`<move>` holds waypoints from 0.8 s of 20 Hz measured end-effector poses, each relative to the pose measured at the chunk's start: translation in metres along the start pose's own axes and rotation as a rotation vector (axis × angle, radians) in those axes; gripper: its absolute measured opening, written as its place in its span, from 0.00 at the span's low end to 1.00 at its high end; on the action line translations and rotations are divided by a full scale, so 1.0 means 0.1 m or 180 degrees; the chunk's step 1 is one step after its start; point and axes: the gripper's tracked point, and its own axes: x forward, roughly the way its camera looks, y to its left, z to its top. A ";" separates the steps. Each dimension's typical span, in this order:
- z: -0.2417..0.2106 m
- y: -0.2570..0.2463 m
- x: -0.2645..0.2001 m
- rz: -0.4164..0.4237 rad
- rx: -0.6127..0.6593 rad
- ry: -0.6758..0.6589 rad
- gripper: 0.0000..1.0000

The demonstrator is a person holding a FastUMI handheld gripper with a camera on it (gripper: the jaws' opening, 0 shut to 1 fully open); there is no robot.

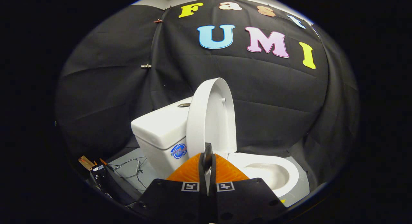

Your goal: Open the toilet lid.

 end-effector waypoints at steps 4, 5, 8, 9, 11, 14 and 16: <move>0.01 0.01 0.00 -0.0003 -0.0015 0.0010 0.05; 0.01 0.01 0.00 -0.0015 -0.0025 0.0011 0.05; 0.02 0.00 -0.02 -0.0048 -0.0099 0.0045 0.06; 0.02 0.07 -0.04 0.0071 -0.0082 0.0052 0.09; 0.07 0.02 -0.15 0.0071 -0.0068 0.0007 0.24; 0.27 -0.05 -0.36 0.0044 0.0051 -0.0155 0.42; 0.37 -0.11 -0.52 0.0017 0.0060 -0.0233 0.49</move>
